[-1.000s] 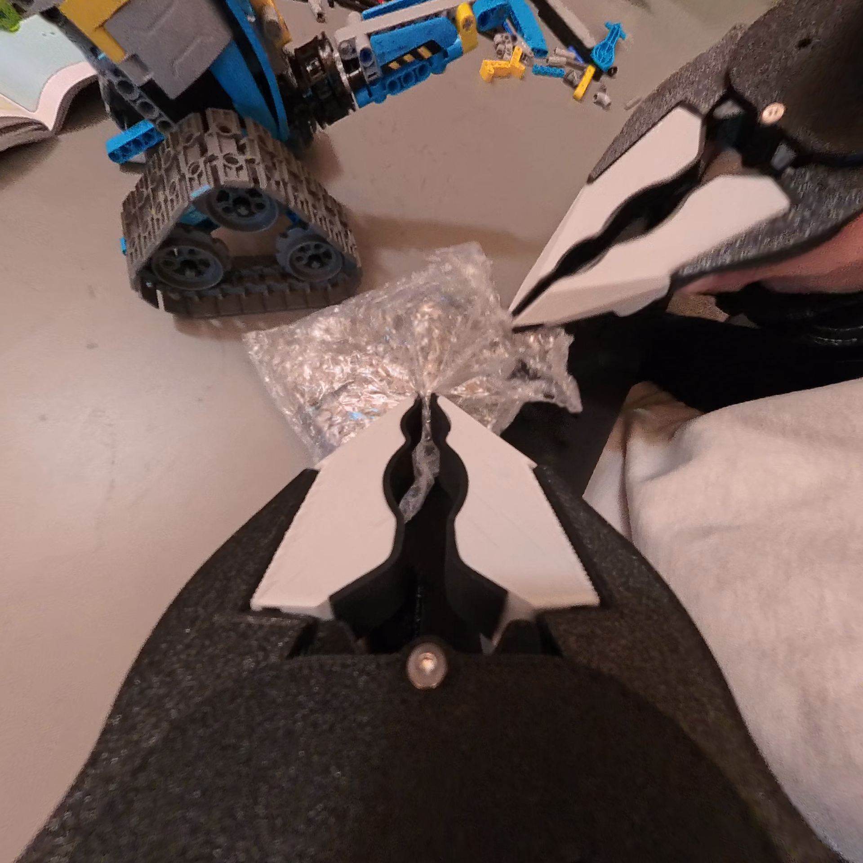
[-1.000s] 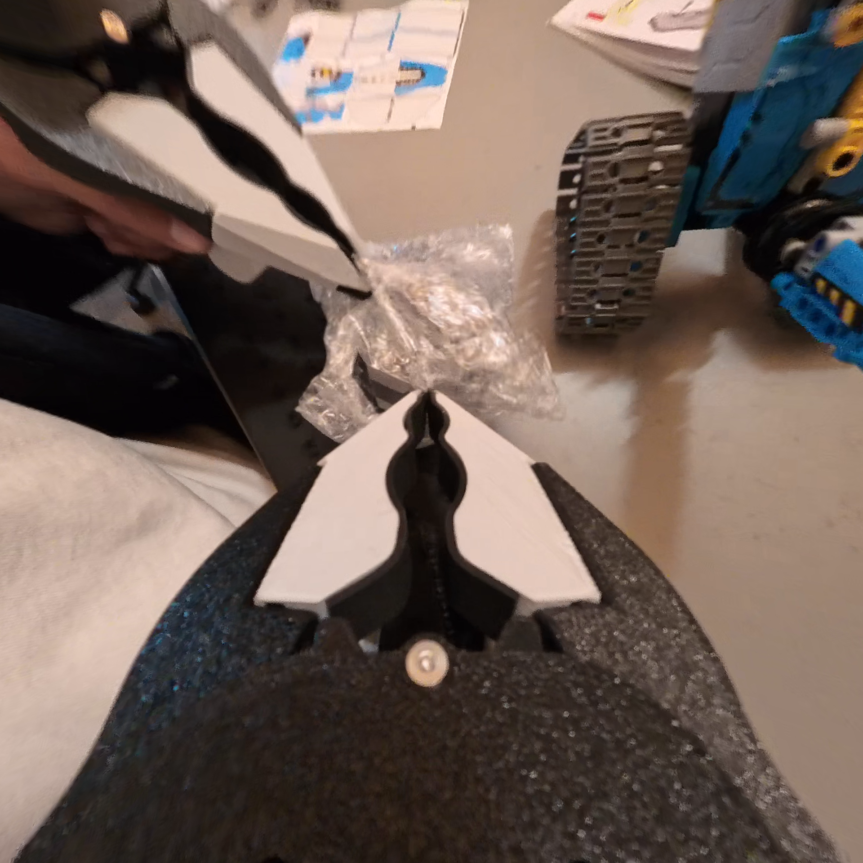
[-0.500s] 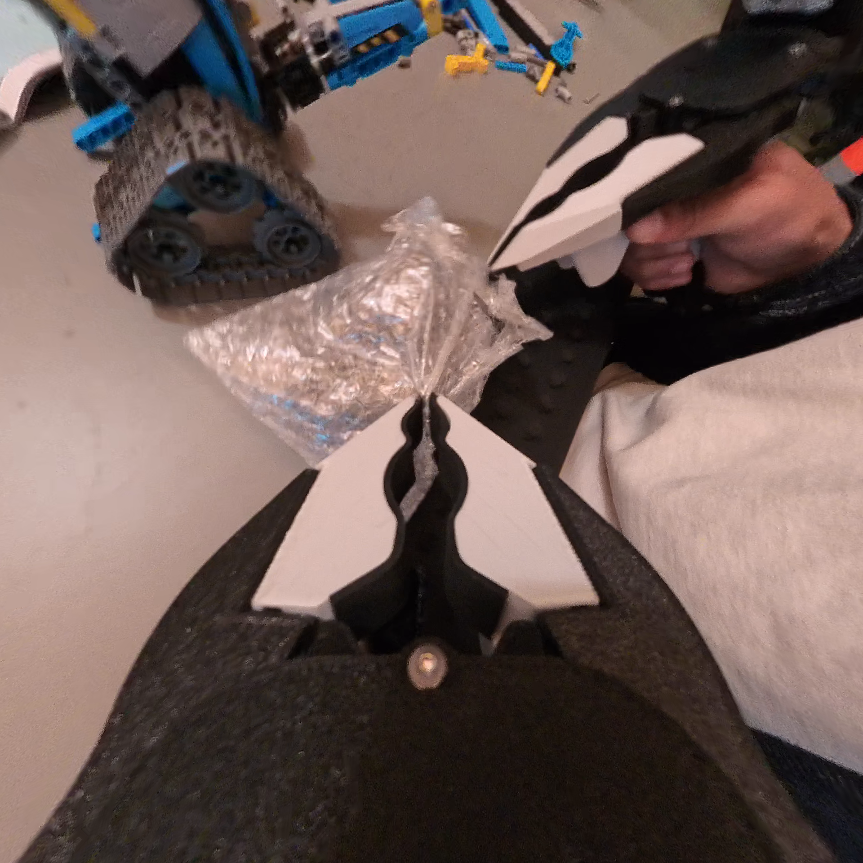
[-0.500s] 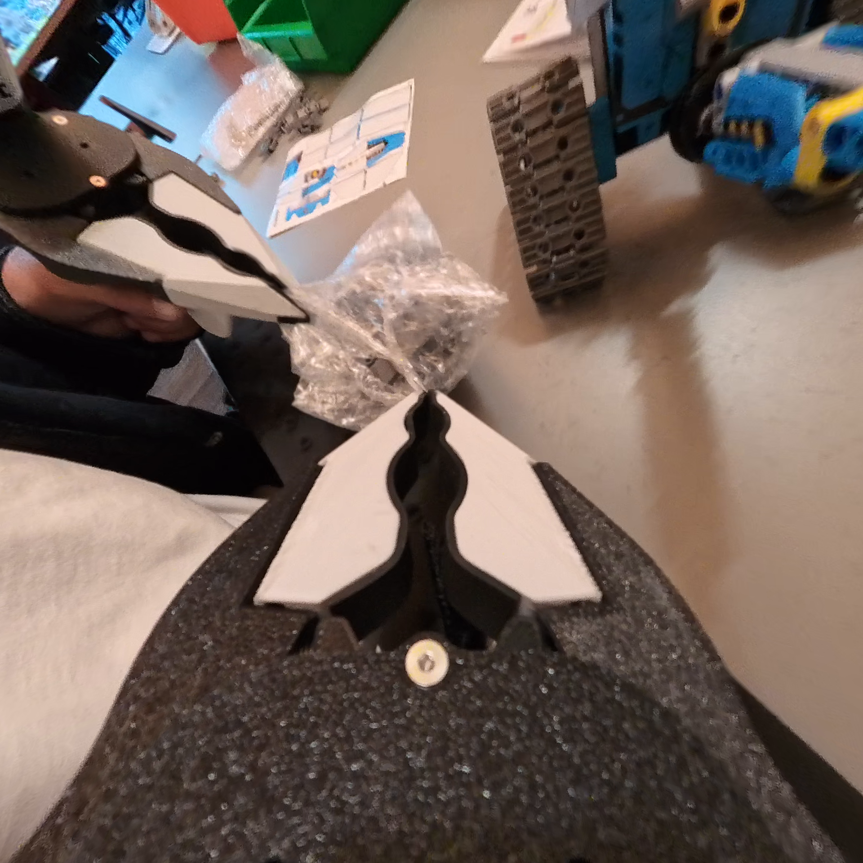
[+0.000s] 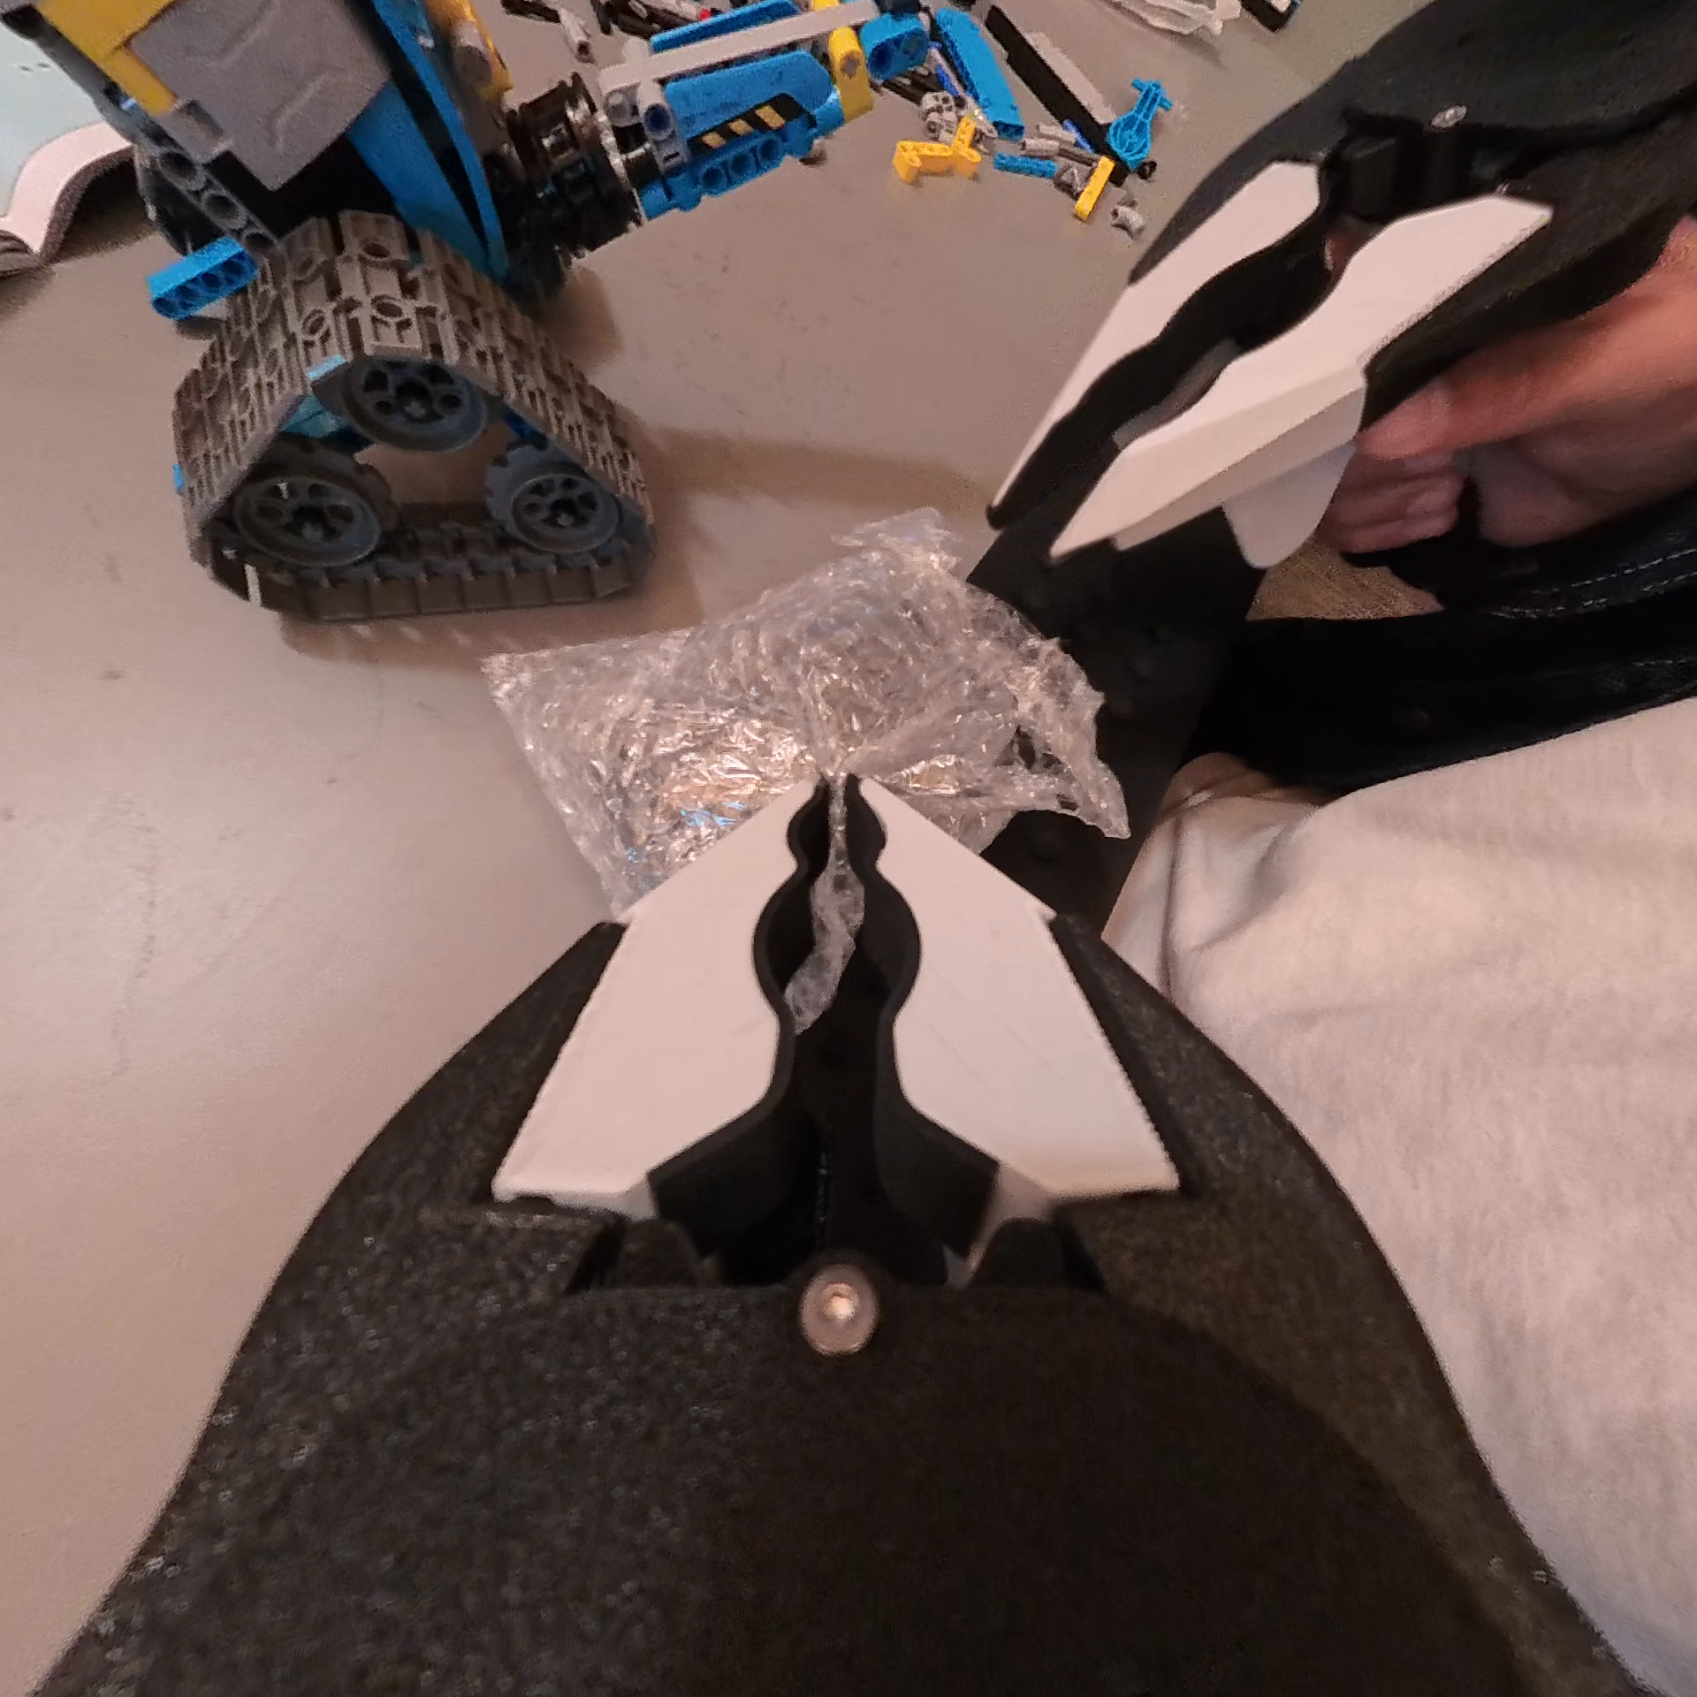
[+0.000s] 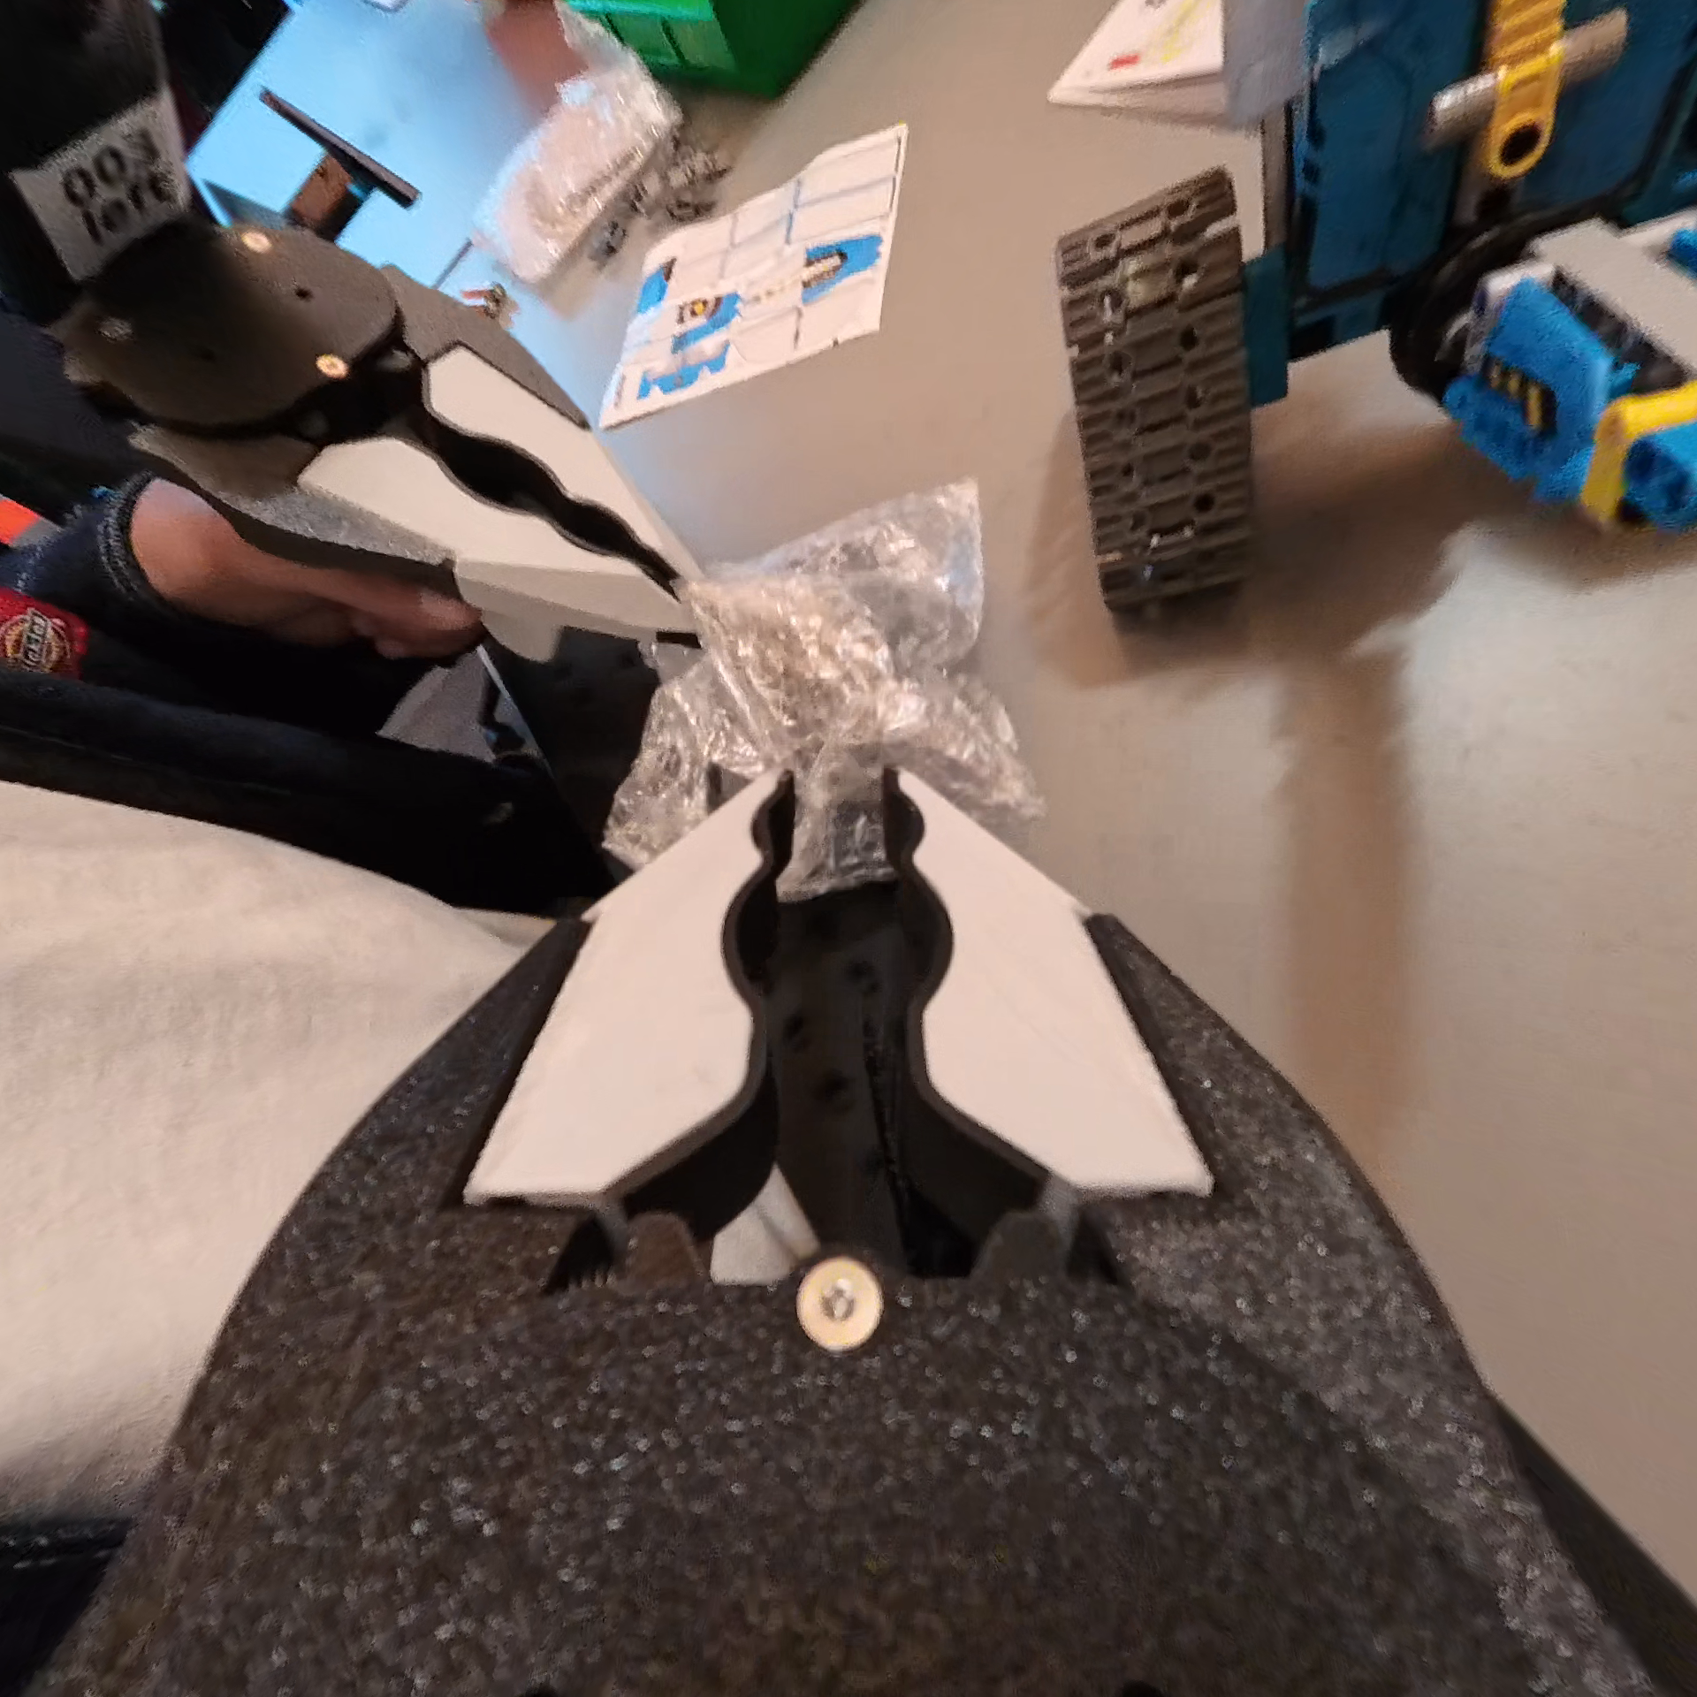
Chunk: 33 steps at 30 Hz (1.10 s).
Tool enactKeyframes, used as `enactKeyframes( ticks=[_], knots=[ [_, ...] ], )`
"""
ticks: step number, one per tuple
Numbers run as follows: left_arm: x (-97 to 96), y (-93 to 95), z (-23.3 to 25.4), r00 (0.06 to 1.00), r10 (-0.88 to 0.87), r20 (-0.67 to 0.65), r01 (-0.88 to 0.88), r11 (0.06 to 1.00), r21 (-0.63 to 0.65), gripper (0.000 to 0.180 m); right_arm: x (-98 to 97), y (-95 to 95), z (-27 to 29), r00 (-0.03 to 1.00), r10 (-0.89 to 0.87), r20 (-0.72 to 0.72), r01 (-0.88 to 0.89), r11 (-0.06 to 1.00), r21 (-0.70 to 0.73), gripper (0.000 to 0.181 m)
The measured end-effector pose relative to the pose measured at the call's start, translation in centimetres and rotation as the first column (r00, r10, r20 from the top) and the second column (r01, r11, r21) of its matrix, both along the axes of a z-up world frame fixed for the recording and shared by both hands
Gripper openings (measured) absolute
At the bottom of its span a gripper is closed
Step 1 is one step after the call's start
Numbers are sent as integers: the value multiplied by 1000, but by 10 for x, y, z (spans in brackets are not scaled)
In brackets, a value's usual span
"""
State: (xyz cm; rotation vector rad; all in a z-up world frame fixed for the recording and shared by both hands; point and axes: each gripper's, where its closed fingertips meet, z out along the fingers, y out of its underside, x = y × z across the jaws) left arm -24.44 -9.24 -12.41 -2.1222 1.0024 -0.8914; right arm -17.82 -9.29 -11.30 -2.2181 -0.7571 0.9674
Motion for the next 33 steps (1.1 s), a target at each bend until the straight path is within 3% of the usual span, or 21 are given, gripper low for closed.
enactKeyframes(
  ticks=[6, 12, 18, 28, 30, 31, 33],
  knots=[
    [10, -9, -4, 999, -45, -2, 45, 999, -15, 0, -13, 0, -18, 1000, -18, -8, 17, 996, -83, 24],
    [6, -10, -6, 999, -44, -12, 44, 999, -19, 0, -4, 8, -20, 998, -53, 17, 54, 997, -46, 0],
    [1, -12, -6, 999, -32, 25, 34, 997, -66, 0, 0, 14, -11, 983, -132, -126, 120, 988, -100, 0],
    [-5, -21, -9, 999, -37, 12, 39, 992, -120, 0, 3, 16, -21, 978, -197, -75, 195, 980, -37, 0],
    [-5, -25, -5, 995, -99, -24, 98, 994, -43, 0, -2, 8, -26, 992, -117, -43, 115, 992, -47, 0],
    [-5, -18, 4, 995, -92, -26, 93, 995, 38, 2, -3, 9, -19, 991, -113, -77, 111, 993, -31, 0],
    [-7, 2, 25, 998, -57, -11, 58, 991, 118, 39, 2, 11, -19, 993, -105, -51, 104, 994, -25, 0]
  ],
)
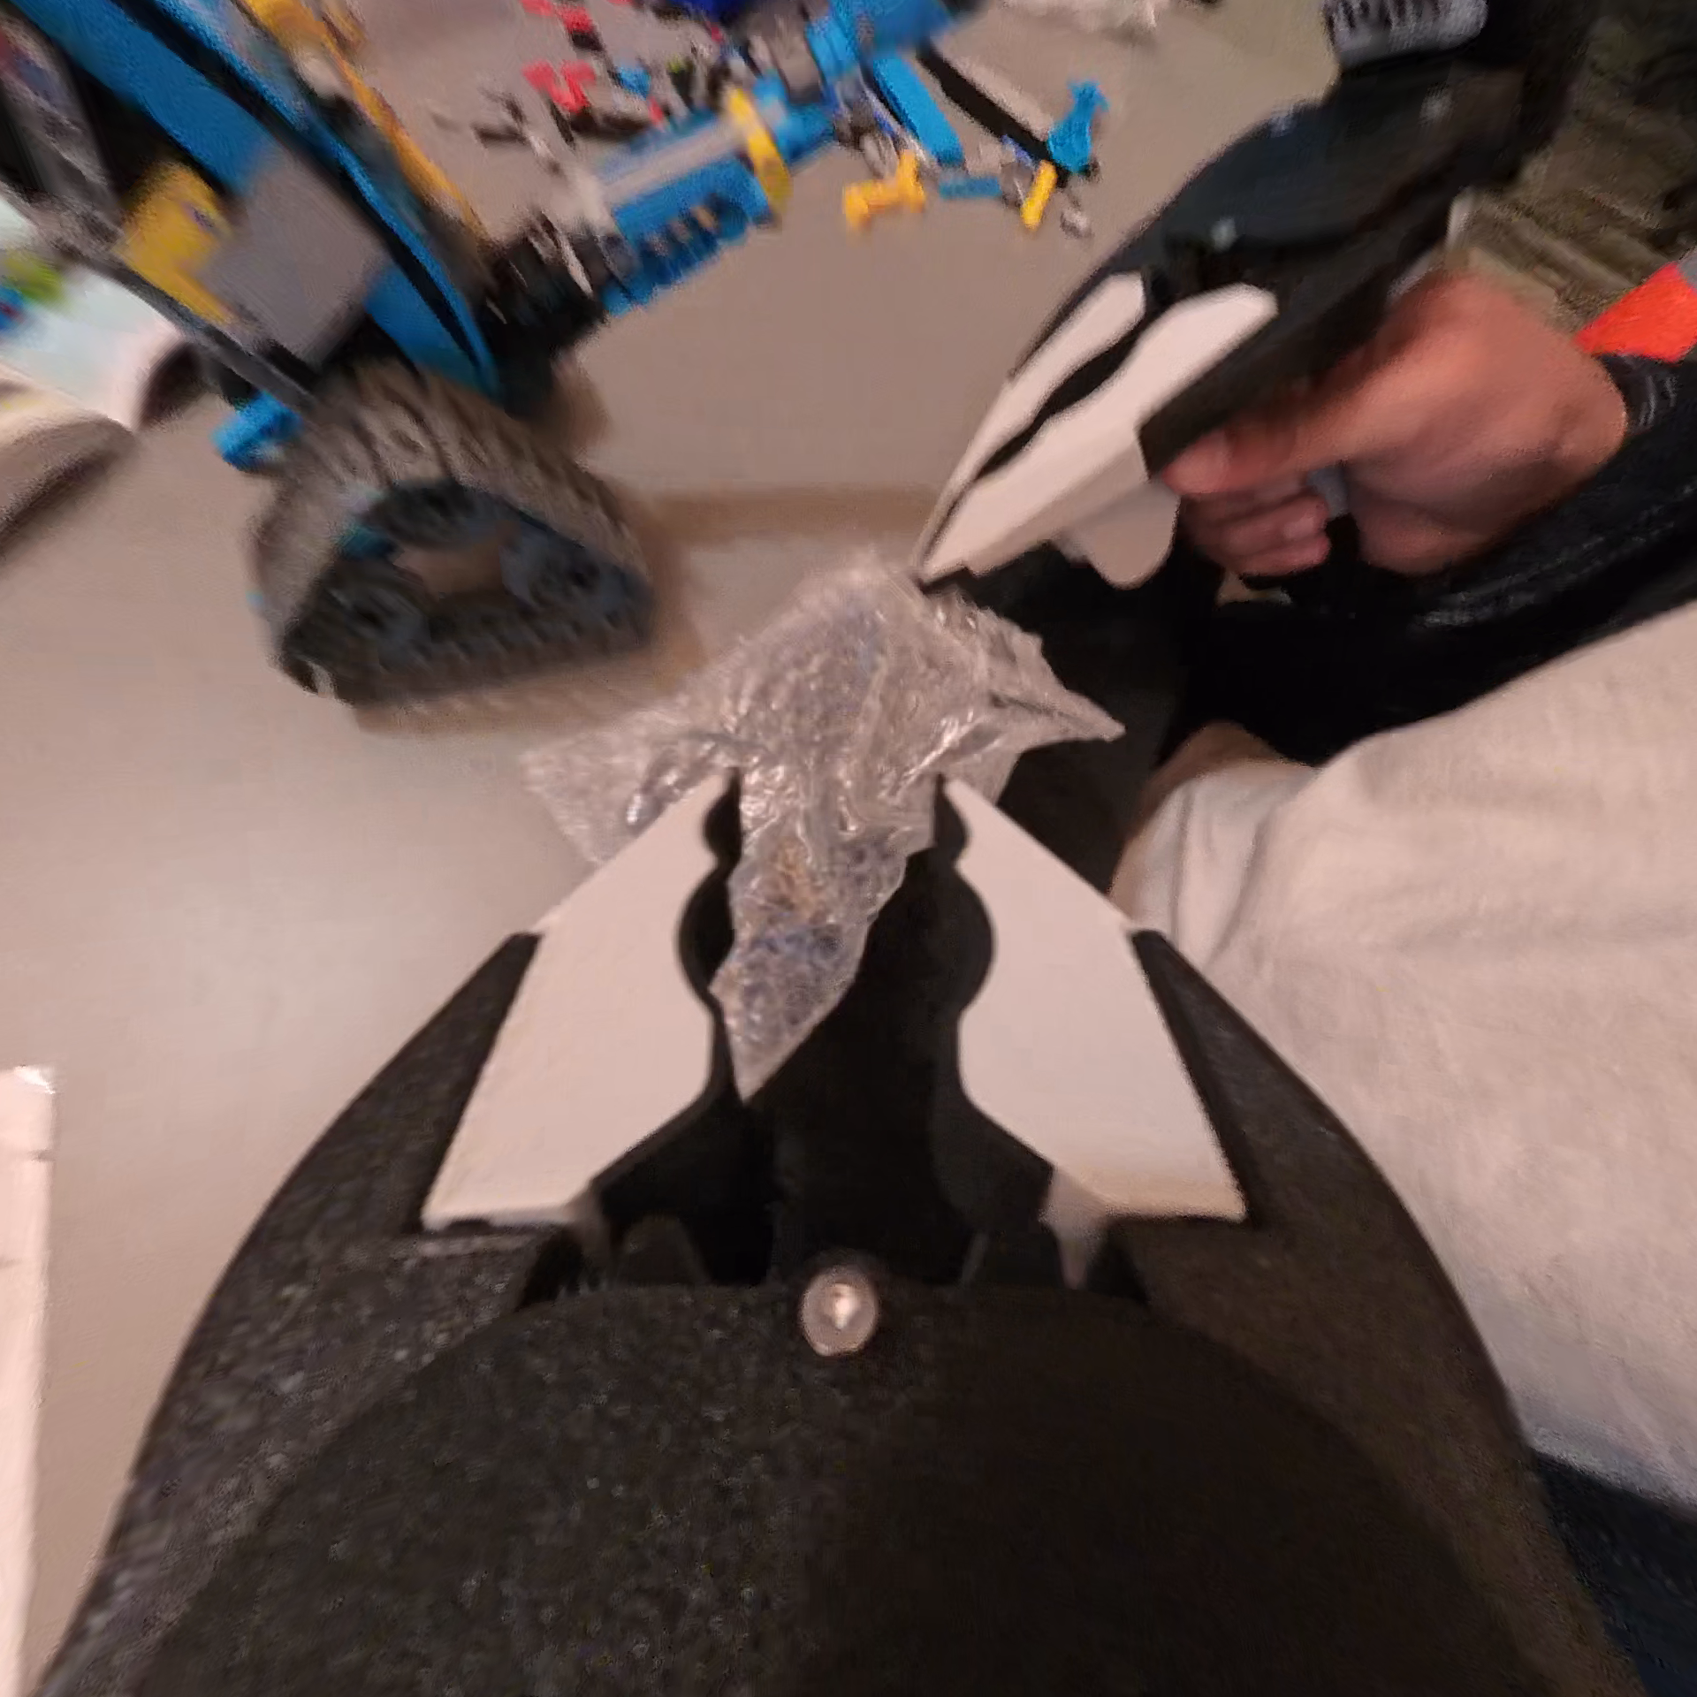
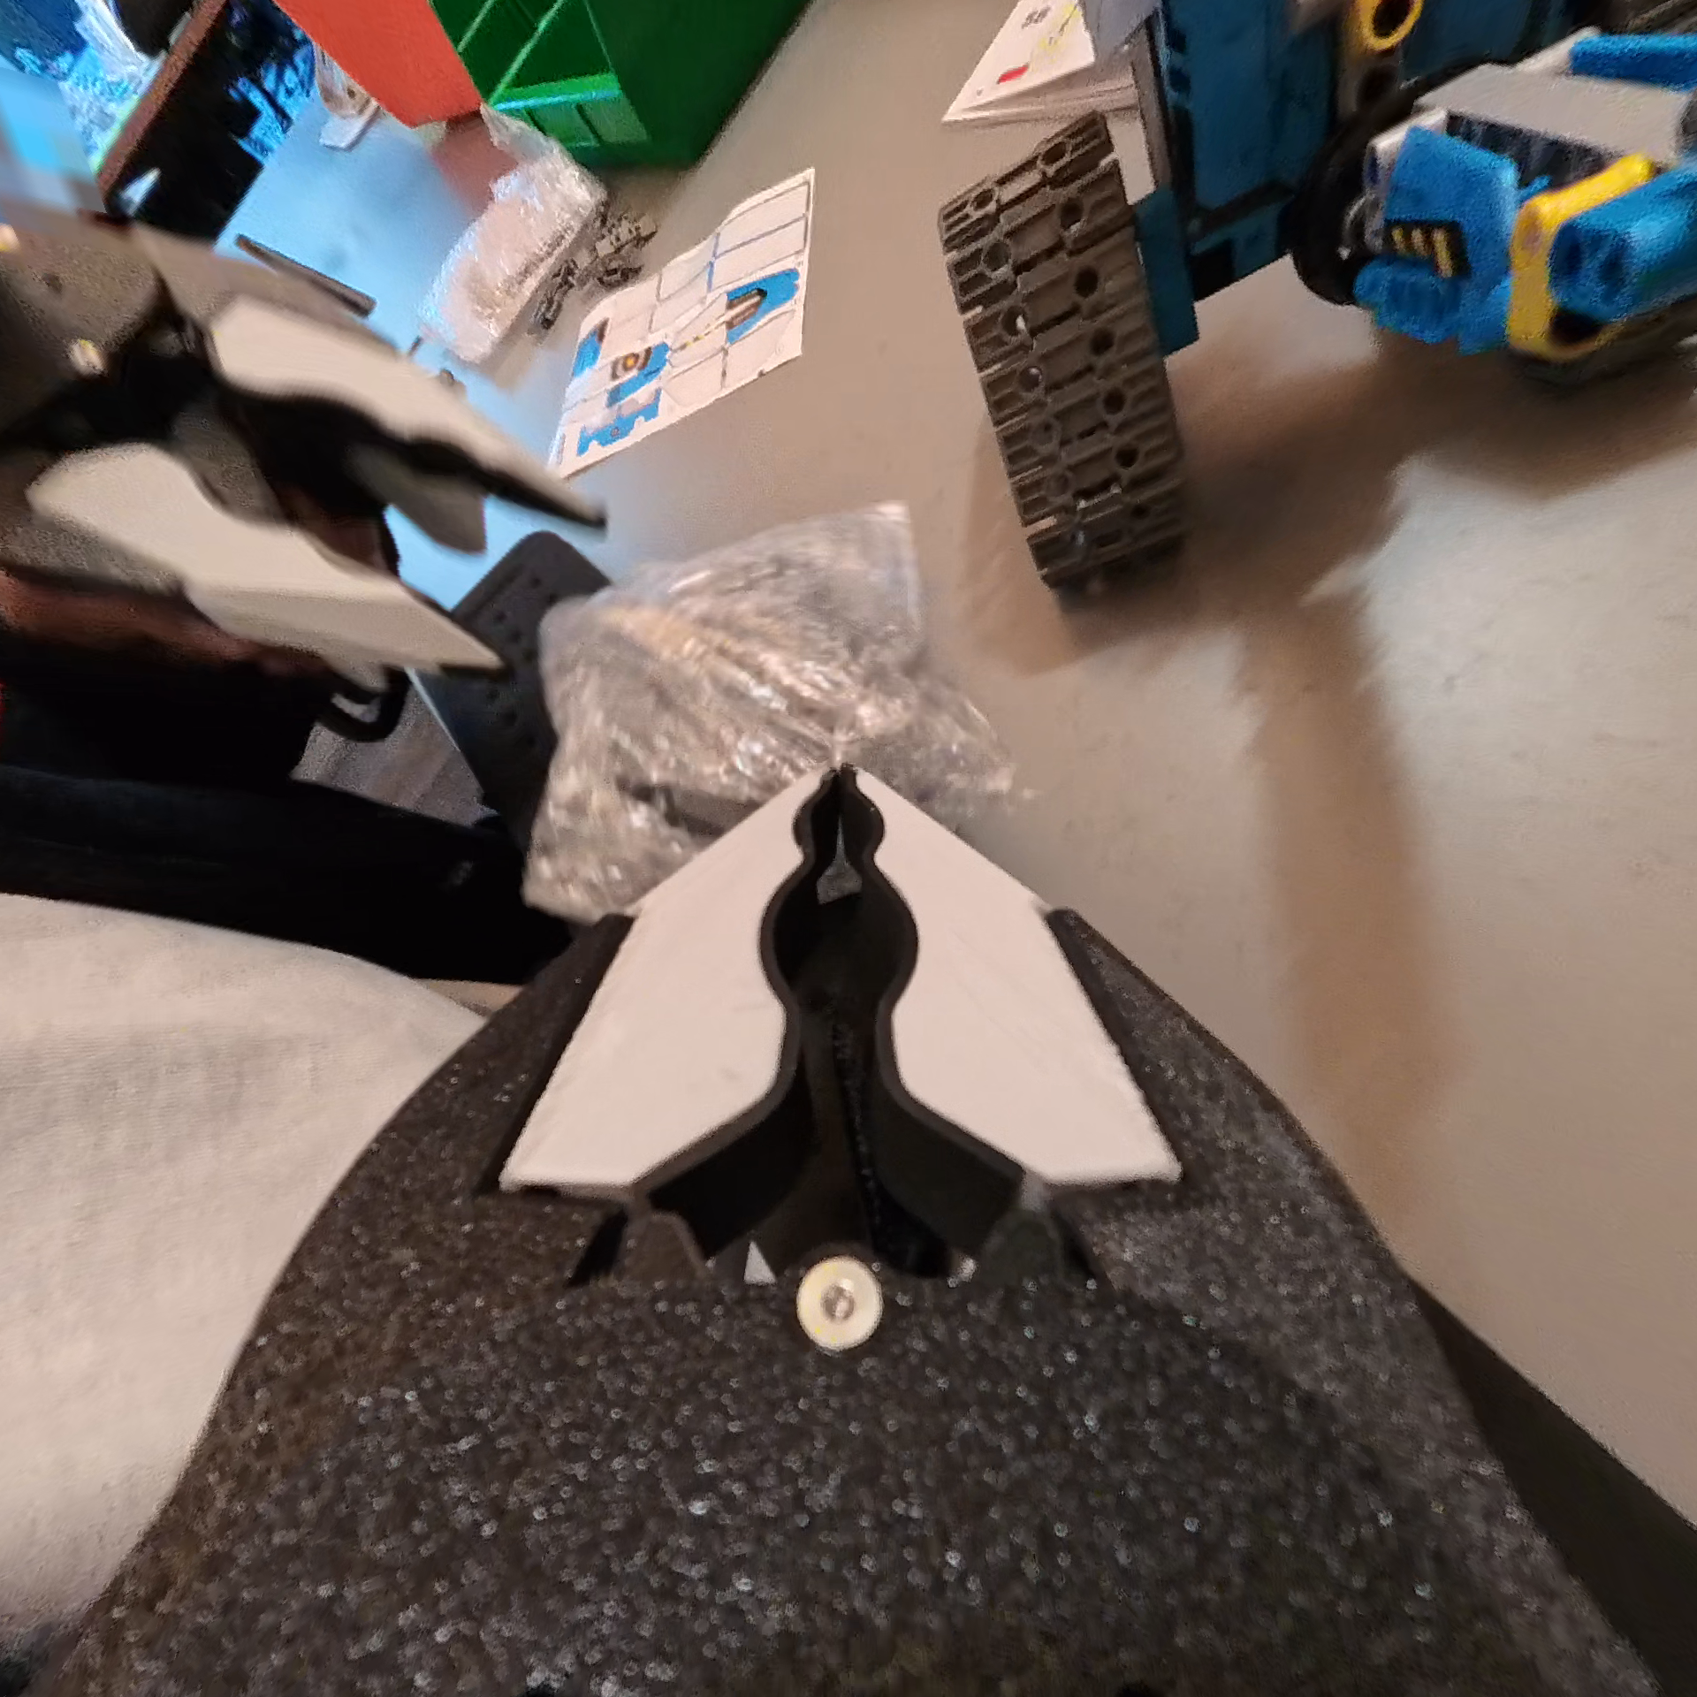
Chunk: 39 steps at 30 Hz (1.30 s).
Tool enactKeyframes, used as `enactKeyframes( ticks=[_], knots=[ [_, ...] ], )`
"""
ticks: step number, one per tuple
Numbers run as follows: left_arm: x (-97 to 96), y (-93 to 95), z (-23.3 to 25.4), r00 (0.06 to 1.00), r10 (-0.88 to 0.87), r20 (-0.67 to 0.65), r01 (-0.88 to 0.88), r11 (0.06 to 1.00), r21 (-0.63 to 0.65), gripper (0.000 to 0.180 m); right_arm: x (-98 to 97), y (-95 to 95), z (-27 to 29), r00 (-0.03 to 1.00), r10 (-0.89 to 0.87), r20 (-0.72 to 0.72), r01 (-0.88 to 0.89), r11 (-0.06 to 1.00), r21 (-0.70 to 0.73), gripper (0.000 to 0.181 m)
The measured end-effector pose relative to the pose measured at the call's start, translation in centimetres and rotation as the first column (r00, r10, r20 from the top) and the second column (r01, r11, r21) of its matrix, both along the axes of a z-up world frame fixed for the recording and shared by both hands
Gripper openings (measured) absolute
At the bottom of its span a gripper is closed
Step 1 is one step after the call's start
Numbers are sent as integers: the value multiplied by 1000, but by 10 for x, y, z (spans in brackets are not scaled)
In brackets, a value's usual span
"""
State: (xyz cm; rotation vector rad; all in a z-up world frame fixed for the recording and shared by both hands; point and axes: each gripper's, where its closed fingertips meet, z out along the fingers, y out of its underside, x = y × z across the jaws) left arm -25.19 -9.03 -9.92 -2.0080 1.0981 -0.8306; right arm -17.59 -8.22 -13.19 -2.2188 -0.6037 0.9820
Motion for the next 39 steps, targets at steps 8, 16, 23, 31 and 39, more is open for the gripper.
enactKeyframes(
  ticks=[8, 16, 23, 31, 39],
  knots=[
    [46, 13, 3, 955, -292, -54, 297, 943, 150, 26, -6, -5, 16, 997, 75, -14, -74, 994, 79, 0],
    [68, 8, -16, 842, -500, -202, 532, 832, 157, 15, -12, -11, 20, 970, 141, 196, -186, 955, 232, 0],
    [68, 12, -4, 907, -421, -3, 419, 903, 99, 0, 0, -3, 25, 997, 69, 40, -75, 984, 160, 0],
    [61, 14, -1, 928, -205, 311, 296, 912, -283, 0, -6, -3, 26, 993, 64, -101, -56, 995, 80, 0],
    [68, 11, 8, 942, -331, 57, 322, 938, 127, 16, -15, -9, 27, 987, 160, 31, -163, 971, 173, 0]
  ],
)
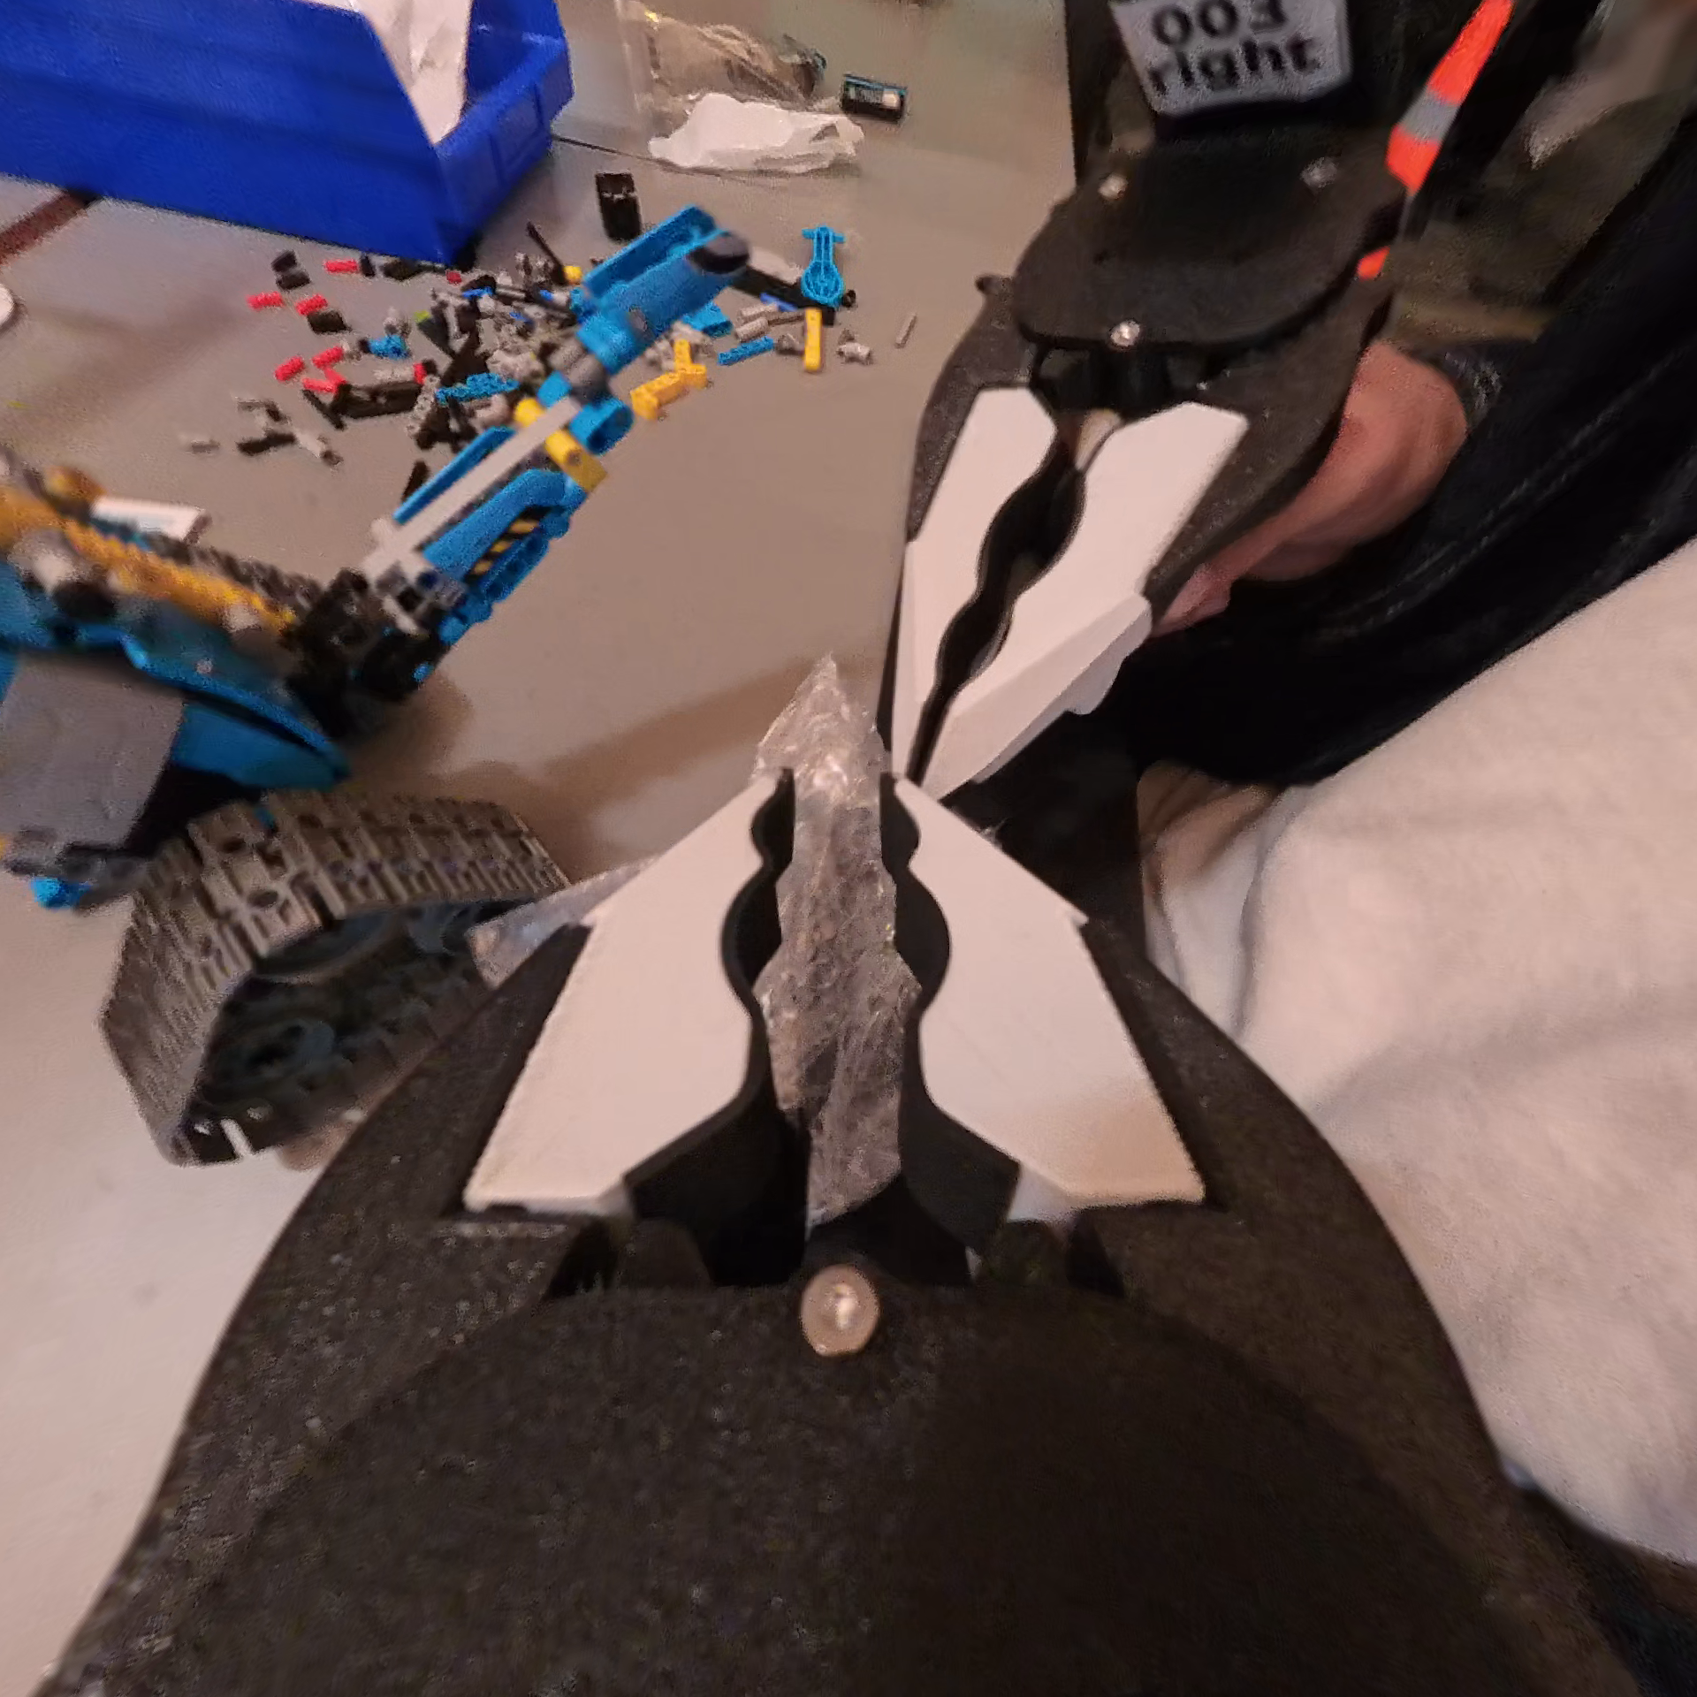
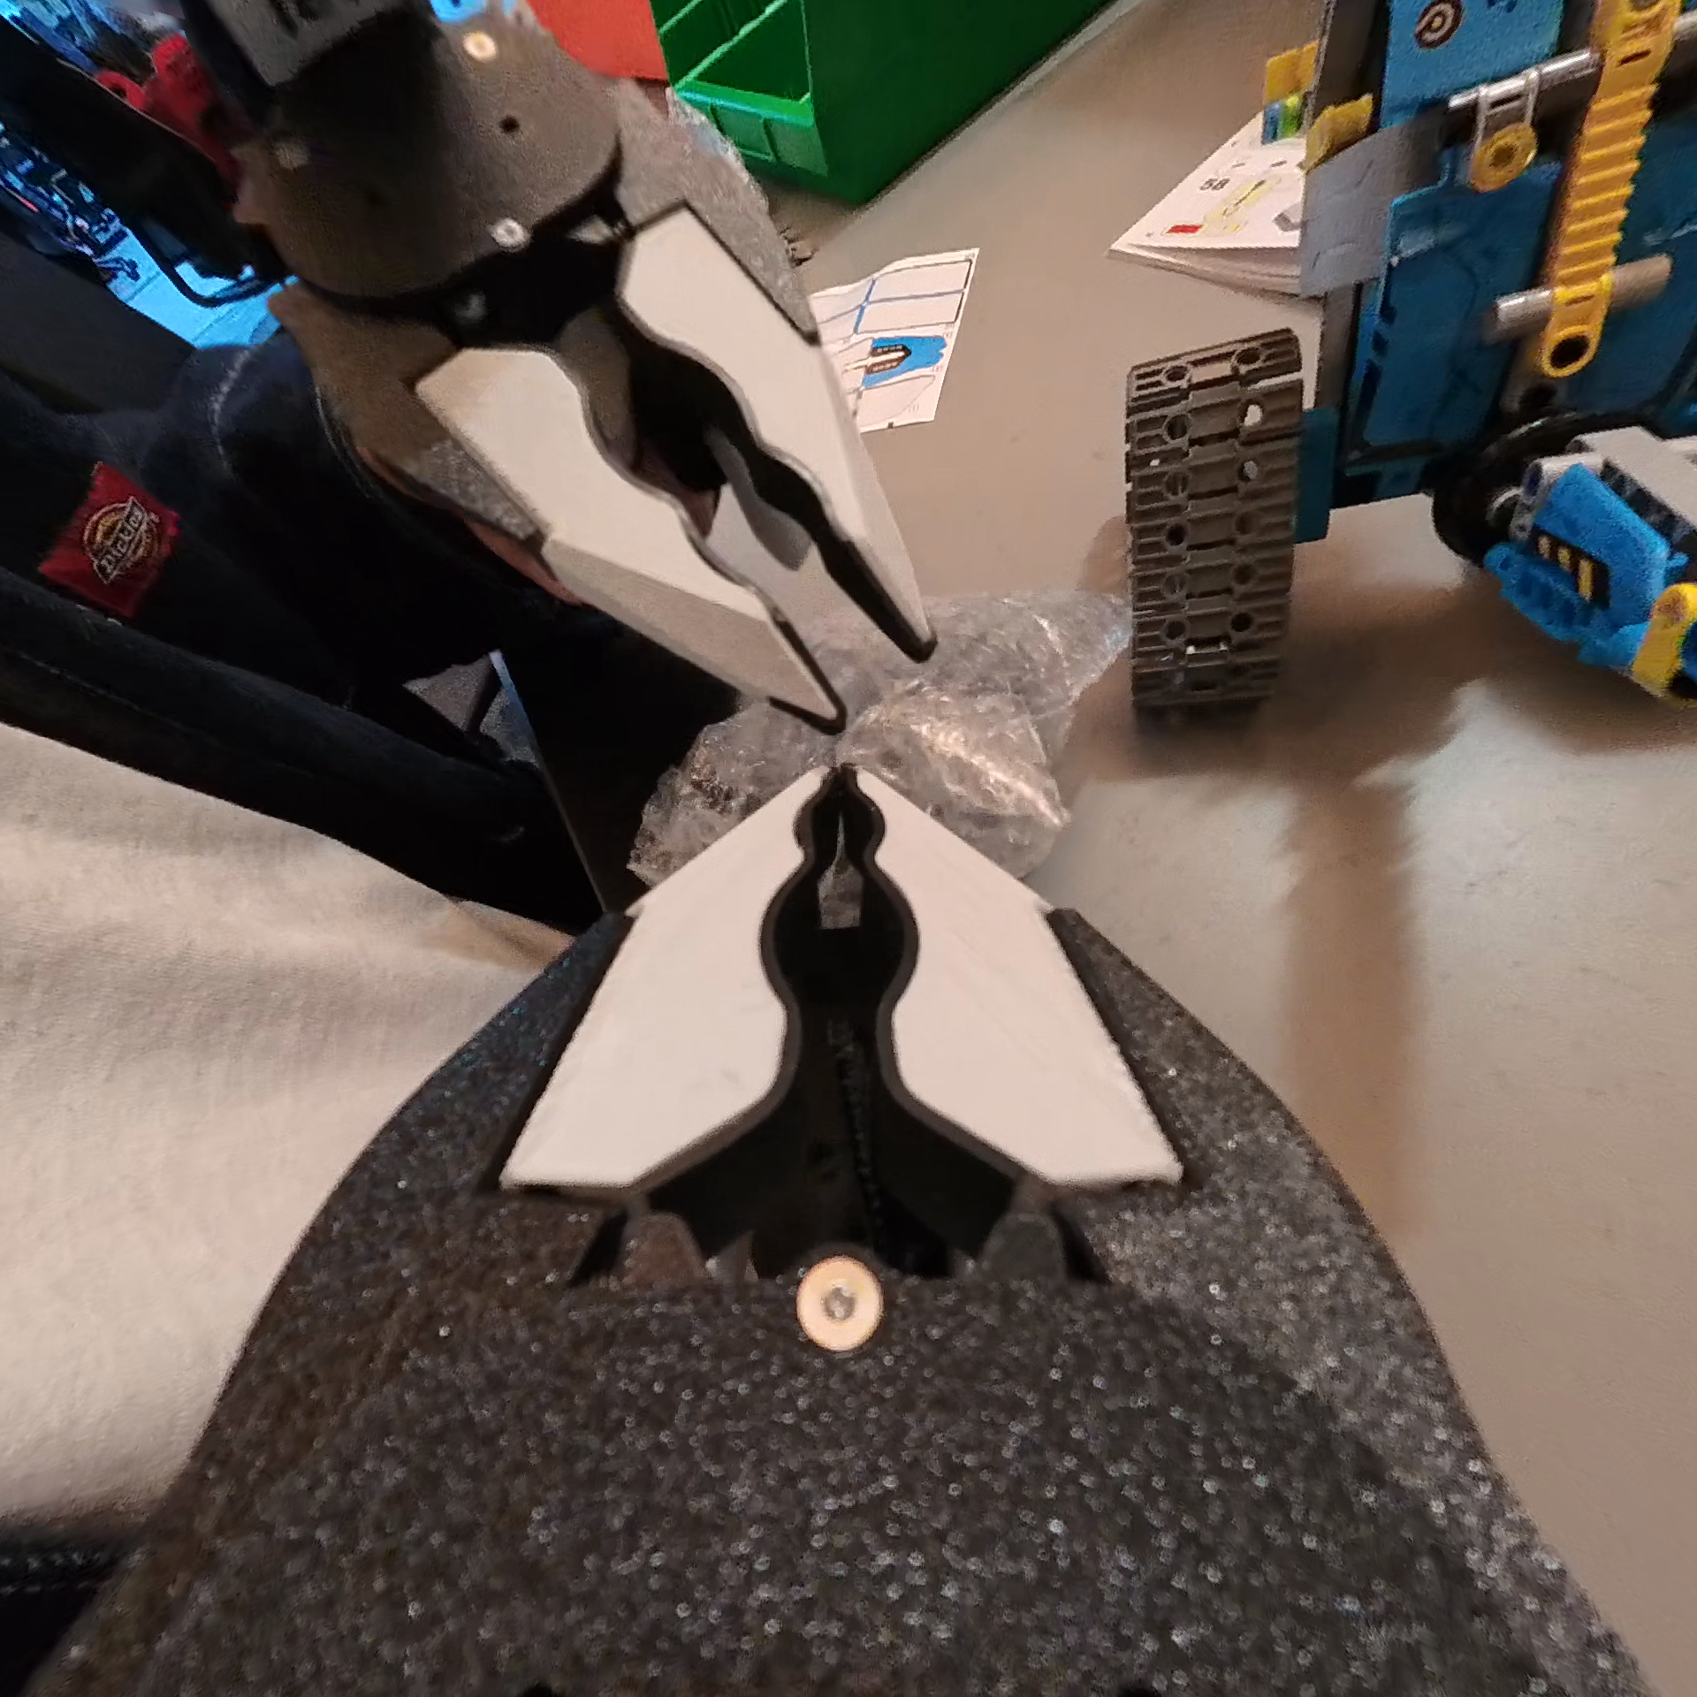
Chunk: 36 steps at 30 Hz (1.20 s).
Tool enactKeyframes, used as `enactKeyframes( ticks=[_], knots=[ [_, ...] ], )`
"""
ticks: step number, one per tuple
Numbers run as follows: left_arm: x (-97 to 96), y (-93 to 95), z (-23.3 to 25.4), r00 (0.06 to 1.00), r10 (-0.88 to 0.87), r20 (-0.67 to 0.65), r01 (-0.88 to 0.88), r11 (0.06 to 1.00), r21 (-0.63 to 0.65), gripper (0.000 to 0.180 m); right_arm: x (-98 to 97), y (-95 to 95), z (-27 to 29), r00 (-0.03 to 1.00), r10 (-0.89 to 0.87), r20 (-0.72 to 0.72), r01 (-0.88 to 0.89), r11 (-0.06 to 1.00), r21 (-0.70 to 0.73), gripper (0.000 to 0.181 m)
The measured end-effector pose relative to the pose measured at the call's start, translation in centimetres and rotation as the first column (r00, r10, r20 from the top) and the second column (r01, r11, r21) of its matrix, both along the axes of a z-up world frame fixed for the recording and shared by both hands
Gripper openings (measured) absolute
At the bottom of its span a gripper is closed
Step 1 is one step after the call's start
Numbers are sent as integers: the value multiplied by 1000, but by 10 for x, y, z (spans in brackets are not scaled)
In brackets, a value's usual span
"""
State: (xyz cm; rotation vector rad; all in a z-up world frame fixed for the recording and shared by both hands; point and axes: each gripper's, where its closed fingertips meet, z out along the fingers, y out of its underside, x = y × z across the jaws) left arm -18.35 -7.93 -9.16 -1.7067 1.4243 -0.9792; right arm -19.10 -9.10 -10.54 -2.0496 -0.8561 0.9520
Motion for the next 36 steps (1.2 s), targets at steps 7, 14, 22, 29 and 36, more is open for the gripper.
enactKeyframes(
  ticks=[7, 14, 22, 29, 36],
  knots=[
    [3, 3, -3, 997, -43, -60, 44, 999, 21, 12, 3, -1, 0, 1000, -10, 15, 10, 1000, 9, 0],
    [1, 7, -4, 999, -38, -36, 36, 998, -55, 0, 6, 0, -1, 1000, -22, 11, 22, 1000, 6, 0],
    [-14, 32, 1, 990, 137, 18, -134, 983, -128, 0, 9, -3, -6, 999, -29, -32, 27, 998, -49, 0],
    [-25, 43, -2, 979, 201, -31, -202, 977, -63, 0, 10, -1, -6, 999, -30, -23, 29, 999, -45, 0],
    [-16, 18, 10, 998, 60, 3, -60, 998, -9, 12, 8, -1, -5, 1000, -20, -16, 19, 999, -30, 0]
  ],
)
